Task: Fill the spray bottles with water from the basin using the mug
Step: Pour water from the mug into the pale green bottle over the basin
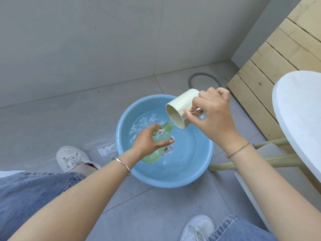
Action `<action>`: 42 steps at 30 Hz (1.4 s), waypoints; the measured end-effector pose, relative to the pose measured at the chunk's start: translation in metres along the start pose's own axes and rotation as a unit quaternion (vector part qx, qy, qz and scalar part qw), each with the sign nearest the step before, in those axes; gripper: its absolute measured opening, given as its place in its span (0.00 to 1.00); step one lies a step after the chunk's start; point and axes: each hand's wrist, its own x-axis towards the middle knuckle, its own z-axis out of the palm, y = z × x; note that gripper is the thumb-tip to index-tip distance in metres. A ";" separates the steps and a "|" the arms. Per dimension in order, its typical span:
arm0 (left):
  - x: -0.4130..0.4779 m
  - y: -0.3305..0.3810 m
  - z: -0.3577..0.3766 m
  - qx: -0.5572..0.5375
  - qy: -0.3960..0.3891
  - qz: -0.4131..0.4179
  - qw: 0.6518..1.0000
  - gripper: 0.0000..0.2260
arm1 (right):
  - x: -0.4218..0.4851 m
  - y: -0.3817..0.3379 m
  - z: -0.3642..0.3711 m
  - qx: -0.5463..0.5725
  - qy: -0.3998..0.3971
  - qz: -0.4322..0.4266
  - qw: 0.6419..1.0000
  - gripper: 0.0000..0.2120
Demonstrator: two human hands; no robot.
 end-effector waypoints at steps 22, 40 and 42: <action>0.003 -0.043 -0.009 -0.085 0.064 -0.012 0.994 0.24 | -0.121 0.029 0.131 0.057 -0.242 0.317 0.915 0.21; 0.002 -0.043 -0.013 -0.087 0.069 -0.011 0.994 0.26 | -0.117 0.023 0.133 0.263 -0.137 0.510 0.808 0.20; 0.001 -0.040 -0.014 -0.085 0.074 -0.013 0.994 0.27 | -0.113 0.027 0.123 0.331 -0.104 0.547 0.762 0.18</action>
